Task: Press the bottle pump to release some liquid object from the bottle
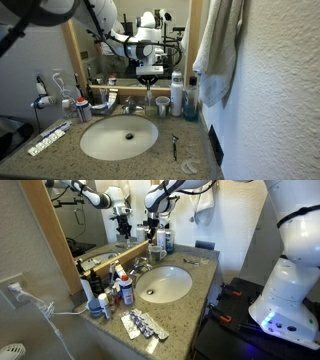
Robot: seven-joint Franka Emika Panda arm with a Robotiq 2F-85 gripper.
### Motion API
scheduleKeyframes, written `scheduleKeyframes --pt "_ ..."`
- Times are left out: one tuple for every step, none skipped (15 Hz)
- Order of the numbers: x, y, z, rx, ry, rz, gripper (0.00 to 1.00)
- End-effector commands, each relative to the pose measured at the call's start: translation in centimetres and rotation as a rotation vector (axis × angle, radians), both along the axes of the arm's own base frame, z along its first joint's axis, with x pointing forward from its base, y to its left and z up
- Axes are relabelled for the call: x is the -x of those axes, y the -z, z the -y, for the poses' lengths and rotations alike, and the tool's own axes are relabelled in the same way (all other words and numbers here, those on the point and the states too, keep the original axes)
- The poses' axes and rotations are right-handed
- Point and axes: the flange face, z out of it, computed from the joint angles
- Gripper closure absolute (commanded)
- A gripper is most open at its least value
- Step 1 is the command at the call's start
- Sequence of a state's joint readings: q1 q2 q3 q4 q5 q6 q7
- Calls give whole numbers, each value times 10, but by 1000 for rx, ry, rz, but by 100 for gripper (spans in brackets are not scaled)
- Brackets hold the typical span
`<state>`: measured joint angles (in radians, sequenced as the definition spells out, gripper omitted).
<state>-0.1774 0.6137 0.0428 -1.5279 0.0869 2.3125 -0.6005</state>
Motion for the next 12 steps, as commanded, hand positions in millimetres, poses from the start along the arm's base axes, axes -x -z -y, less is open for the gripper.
scheduleKeyframes --pt "11 29 -9 -13 11 -34 93" --pt "12 30 -10 -13 11 -38 93" --pt "13 31 -10 -12 10 -40 93" --pt "15 33 -11 -12 9 -43 93" --pt "16 34 -12 -12 7 -46 93" --pt "17 35 -13 -12 7 -47 93" --pt "18 37 -15 -12 5 -49 93" --pt "19 39 -16 -12 2 -52 93" --pt "20 39 -17 -14 2 -52 93" --pt "22 40 -18 -14 1 -53 93" --pt "23 41 -20 -13 0 -55 93" --pt "25 42 -21 -14 -2 -59 93"
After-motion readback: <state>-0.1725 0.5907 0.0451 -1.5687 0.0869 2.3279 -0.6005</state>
